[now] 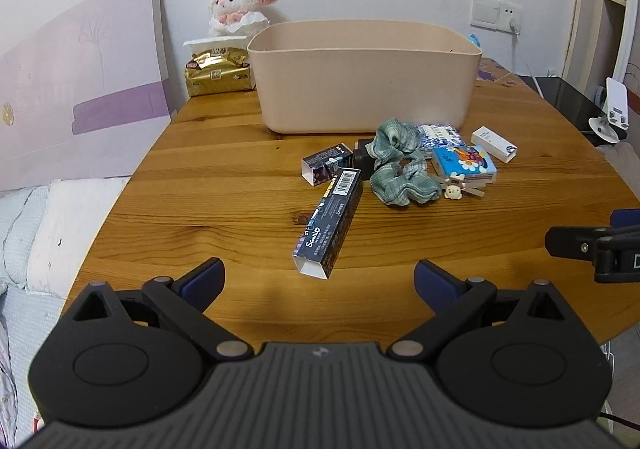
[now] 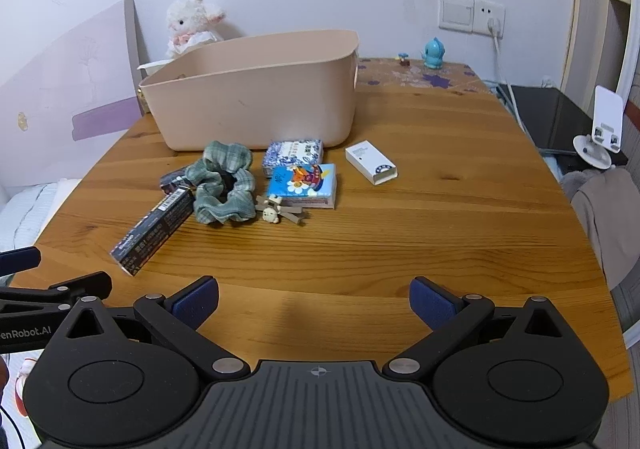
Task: Organize objects
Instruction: 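Move both tools toward the items scattered in front of the beige basket, then grasp the long dark blue box with the left tool while the right tool grasps the white box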
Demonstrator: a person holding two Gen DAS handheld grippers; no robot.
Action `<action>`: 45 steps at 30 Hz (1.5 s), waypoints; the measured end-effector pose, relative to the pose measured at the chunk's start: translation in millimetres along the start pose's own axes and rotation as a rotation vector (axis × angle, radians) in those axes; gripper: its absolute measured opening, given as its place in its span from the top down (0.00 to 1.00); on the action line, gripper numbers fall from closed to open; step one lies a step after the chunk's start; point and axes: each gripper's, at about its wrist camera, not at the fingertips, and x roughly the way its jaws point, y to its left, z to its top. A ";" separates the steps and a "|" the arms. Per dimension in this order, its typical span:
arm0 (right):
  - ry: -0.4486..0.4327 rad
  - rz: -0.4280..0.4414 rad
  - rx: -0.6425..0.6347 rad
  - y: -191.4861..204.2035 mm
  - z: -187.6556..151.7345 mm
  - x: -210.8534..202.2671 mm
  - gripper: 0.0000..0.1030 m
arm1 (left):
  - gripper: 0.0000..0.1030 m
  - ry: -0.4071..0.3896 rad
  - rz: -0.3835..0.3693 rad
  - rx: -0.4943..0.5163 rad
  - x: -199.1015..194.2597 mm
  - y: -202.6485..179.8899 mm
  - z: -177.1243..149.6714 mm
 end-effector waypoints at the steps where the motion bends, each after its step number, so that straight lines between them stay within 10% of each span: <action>1: 0.006 -0.004 -0.001 -1.5 1.4 3.4 0.00 | 0.02 0.004 0.000 -0.001 2.7 0.1 0.8; 26: 0.084 -0.068 -0.054 -55.8 44.4 91.5 0.19 | 0.07 0.115 -0.030 -0.018 96.4 8.1 25.3; 45: -0.002 -0.014 -0.156 -50.7 81.3 141.8 0.48 | 0.52 0.118 -0.085 -0.012 114.0 5.5 41.4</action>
